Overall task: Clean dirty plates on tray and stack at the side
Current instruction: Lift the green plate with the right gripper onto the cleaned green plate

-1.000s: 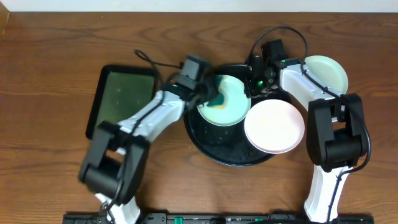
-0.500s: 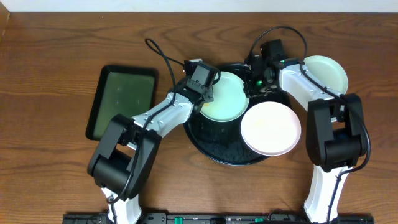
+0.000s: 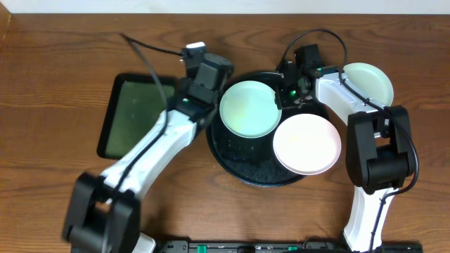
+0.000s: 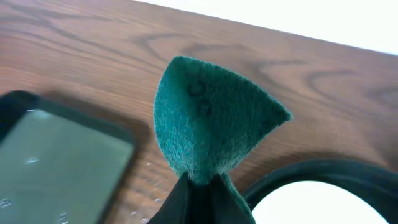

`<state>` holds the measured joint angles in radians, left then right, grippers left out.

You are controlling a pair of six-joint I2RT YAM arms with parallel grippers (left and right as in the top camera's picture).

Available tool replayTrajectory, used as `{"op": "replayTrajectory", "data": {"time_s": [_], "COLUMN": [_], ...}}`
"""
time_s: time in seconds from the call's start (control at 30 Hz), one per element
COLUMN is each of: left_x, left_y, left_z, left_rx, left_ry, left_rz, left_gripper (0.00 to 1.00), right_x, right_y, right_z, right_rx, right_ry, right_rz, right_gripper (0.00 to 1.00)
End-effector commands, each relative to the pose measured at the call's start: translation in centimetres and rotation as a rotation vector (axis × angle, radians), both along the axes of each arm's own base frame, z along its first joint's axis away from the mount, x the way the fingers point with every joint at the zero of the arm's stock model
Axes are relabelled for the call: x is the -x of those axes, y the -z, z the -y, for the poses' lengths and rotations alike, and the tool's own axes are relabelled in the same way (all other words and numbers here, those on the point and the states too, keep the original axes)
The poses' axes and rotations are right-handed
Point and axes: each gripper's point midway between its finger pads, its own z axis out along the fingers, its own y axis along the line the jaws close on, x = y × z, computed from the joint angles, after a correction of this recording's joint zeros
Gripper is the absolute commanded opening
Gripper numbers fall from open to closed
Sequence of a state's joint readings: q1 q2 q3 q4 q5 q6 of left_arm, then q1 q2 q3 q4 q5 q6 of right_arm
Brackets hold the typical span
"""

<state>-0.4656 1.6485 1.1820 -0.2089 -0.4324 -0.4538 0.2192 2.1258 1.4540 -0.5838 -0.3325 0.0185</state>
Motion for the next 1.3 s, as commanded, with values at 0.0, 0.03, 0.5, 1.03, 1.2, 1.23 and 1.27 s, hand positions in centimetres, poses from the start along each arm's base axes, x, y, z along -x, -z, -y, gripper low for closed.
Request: {"op": "replayTrajectory", "data": {"time_s": [0.0,0.03,0.5,1.03,1.2,1.23,1.27], "left_x": [1.0,1.4,7.0,7.8,7.8,7.8,7.8], "left_y": [-1.1,-0.8,4.3,4.5,4.5,4.5,4.5], "left_z": [-3.0,-3.9,-16.2,-18.3,-18.3,-18.3,-18.3], "left_rx": [0.065,0.075,0.116,0.123,0.123,0.123,0.123], "left_ry": [-0.076,-0.085,-0.344,-0.403,-0.403,-0.403,-0.402], "left_rz": [-0.022,-0.053,-0.402,-0.424,-0.424,-0.424,-0.425], "left_gripper": [0.07,0.07,0.08,0.07,0.08,0.08,0.07], "right_x": [-1.5,-1.8,0.0,3.2,2.8,2.6,2.4], "right_y": [-4.0,-5.6,-25.6,-29.8,-28.9,-27.7,-26.1], "right_z": [1.0,1.4,3.3,-2.0,-1.4,-1.4,-1.5], "right_rx": [0.058,0.085,0.953,1.297,1.168,1.076,0.966], "right_ry": [0.004,0.006,-0.120,-0.339,-0.214,-0.192,-0.202], "right_rz": [0.128,0.173,0.776,0.893,0.892,0.872,0.835], "right_gripper": [0.01,0.01,0.01,0.01,0.01,0.01,0.01]}}
